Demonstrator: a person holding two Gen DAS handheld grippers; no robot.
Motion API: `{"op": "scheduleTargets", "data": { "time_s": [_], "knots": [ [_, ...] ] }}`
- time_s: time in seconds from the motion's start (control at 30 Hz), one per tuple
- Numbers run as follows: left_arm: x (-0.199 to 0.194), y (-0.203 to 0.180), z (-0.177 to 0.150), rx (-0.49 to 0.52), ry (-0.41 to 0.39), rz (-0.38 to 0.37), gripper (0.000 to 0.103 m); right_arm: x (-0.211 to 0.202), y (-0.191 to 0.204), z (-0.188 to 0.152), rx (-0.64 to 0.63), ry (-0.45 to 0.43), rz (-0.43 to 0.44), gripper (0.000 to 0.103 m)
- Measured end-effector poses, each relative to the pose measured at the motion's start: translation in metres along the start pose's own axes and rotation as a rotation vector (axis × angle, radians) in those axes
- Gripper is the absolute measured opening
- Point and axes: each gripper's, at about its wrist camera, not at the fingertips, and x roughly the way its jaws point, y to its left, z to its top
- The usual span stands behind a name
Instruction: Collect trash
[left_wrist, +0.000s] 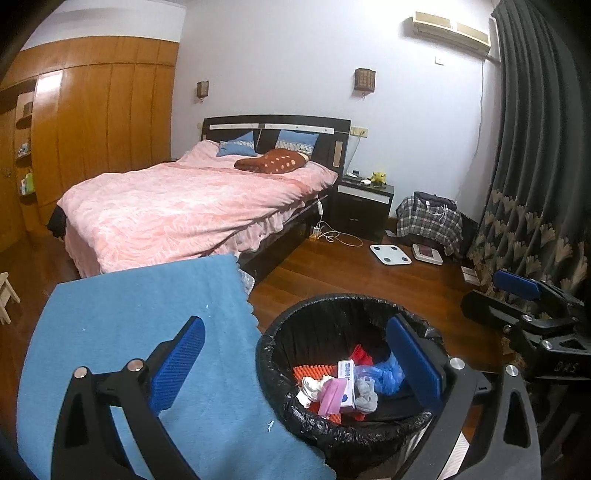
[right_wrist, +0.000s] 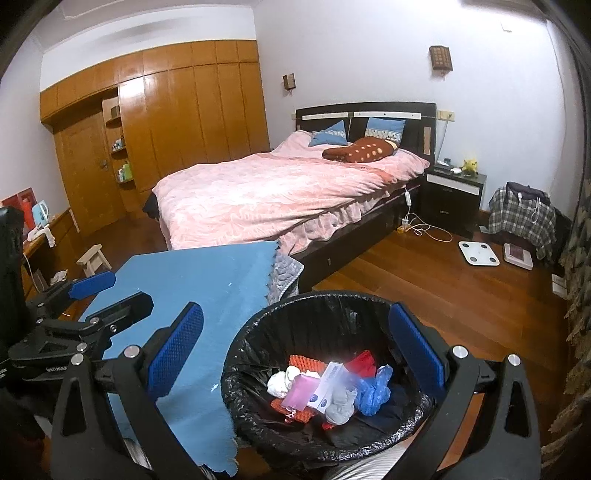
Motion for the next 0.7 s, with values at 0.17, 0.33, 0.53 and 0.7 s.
{"op": "scheduleTargets", "data": {
  "time_s": [0.17, 0.33, 0.53, 0.7],
  "knots": [
    [-0.007, 0.002, 0.001, -0.001, -0.015, 0.008, 0.097, -0.003, 0.003, 0.000, -0.007, -0.003, 0.002, 0.098],
    [-0.010, 0.002, 0.002, -0.003, -0.024, 0.010, 0.097, -0.005, 0.005, 0.001, -0.007, -0.004, 0.006, 0.098],
    [-0.014, 0.003, 0.004, -0.002, -0.029, 0.011, 0.097, -0.004, 0.006, 0.001, -0.008, -0.004, 0.006, 0.098],
    [-0.014, 0.003, 0.004, -0.002, -0.028, 0.011, 0.097, -0.004, 0.007, 0.001, -0.011, -0.004, 0.007, 0.098]
  ]
}}
